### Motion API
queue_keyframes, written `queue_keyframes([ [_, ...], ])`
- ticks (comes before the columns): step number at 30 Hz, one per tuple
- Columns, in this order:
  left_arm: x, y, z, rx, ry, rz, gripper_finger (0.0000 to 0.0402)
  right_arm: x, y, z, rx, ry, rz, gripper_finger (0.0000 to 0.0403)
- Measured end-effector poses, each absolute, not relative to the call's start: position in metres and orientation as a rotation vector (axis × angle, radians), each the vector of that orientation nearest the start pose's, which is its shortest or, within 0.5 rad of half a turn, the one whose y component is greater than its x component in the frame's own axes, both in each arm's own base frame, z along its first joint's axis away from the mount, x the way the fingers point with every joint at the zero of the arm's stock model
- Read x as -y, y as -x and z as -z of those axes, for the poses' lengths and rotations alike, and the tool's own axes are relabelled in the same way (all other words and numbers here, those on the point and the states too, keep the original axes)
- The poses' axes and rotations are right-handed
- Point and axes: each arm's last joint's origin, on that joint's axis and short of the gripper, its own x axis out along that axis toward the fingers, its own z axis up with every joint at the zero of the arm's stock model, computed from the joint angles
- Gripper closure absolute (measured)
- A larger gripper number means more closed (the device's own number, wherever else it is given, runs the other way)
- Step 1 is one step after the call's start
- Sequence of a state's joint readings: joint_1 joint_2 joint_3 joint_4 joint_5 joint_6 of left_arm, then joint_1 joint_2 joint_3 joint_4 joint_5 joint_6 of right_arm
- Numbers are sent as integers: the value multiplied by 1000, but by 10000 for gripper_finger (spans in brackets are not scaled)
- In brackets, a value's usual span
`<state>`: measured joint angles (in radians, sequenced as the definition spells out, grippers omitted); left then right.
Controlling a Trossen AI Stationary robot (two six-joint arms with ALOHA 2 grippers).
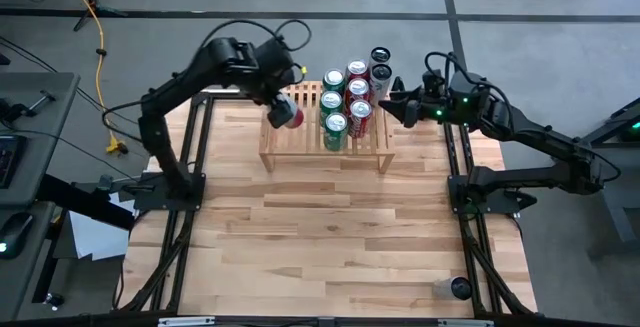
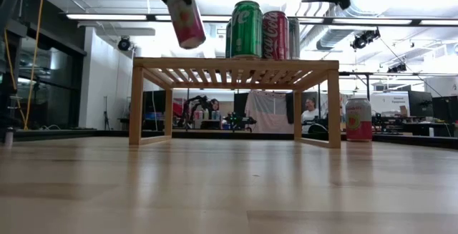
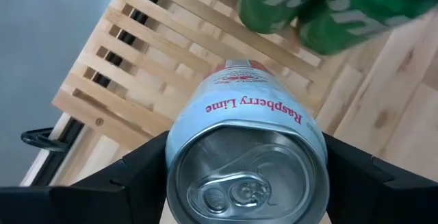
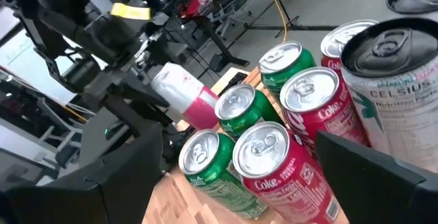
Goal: Place canned beverage on shelf
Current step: Put the bottom pink soda can on the shelf
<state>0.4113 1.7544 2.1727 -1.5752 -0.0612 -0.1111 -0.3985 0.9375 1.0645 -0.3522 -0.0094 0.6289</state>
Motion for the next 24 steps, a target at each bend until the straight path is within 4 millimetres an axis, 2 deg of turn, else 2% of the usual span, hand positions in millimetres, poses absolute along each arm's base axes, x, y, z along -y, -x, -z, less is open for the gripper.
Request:
queue_keyframes([
  [11, -141, -307, -400, -1215, 317, -551, 123, 76, -182, -381, -122, -672, 454, 36],
  [17, -142, -309, -397, -1225, 316, -553, 122, 77, -185, -379, -137, -674, 457, 36],
  [24, -142, -309, -397, -1221, 313, -552, 52, 78, -186, -378, -143, -674, 454, 36],
])
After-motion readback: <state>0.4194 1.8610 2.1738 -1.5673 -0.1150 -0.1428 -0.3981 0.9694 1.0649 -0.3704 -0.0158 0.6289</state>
